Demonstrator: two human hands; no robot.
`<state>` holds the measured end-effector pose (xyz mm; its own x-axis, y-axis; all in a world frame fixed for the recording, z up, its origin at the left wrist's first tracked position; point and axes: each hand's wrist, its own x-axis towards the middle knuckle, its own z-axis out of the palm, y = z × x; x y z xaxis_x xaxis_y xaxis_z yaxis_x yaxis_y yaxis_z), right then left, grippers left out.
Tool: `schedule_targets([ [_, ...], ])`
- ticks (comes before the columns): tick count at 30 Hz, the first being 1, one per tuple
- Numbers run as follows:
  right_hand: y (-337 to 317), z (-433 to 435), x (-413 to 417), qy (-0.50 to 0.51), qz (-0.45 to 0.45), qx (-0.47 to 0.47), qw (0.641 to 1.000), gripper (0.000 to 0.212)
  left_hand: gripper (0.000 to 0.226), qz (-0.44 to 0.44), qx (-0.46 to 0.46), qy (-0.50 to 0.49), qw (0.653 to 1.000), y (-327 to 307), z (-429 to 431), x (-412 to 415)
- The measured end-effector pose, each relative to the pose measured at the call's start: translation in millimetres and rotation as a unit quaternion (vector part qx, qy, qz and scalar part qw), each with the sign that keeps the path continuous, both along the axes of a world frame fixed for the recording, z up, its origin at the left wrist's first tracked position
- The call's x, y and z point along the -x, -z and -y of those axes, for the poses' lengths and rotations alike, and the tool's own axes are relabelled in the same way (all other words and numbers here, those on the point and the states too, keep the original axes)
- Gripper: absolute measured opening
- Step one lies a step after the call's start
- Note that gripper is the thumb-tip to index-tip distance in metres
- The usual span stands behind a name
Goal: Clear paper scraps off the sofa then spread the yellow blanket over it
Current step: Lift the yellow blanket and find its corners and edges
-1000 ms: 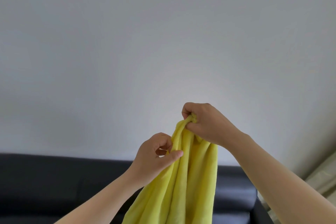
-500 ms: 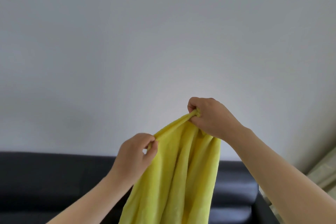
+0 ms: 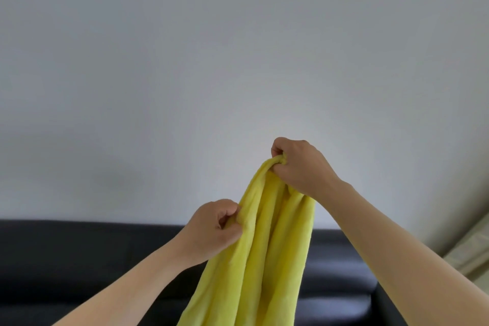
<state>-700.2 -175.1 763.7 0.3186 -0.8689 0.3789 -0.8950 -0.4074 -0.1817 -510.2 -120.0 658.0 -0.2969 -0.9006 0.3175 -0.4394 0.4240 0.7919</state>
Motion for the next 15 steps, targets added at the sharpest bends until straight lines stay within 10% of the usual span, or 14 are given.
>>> schedule_targets([
  [15, -2, -8, -6, 0.009, 0.042, 0.008, 0.999, 0.015, 0.034, 0.059, 0.039, -0.070, 0.995, 48, -6, 17],
])
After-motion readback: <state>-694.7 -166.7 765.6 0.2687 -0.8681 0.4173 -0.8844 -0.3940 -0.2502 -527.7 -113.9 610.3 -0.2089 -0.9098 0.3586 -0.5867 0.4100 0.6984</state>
